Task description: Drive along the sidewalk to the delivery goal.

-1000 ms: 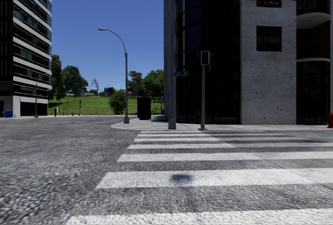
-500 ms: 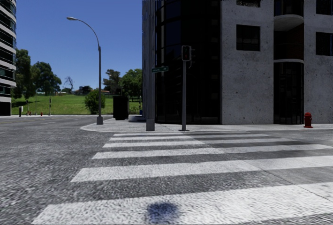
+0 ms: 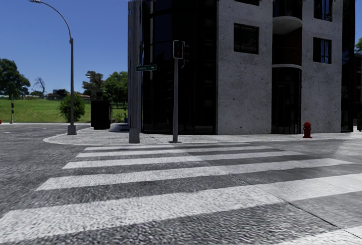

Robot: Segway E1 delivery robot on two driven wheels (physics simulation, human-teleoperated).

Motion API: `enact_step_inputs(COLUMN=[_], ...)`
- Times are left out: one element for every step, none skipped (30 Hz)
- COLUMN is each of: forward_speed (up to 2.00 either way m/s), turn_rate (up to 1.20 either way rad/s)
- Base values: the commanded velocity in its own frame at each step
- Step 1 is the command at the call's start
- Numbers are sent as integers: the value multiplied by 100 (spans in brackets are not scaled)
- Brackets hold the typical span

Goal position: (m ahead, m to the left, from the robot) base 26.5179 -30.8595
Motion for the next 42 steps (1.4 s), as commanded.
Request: enact_step_inputs(forward_speed=[149,149,149,149,149,149,149,149,149,149,150,150,150,150,150,150,150,150,150,159,200,200,200,200,200,200,200,200,200,200,200,200,200,200,200,200,200,200,200,200,200,200], turn_rate=[-46,-42,-41,-41,-41,-41,-41,-41,-41,-41,-41,-41,-41,-41,-41,-41,-41,-41,-41,-41,-41,-41,-41,-41,-41,-41,-39,-14,-14,0,0,0,0,0,0,0,0,0,0,0,0,0])
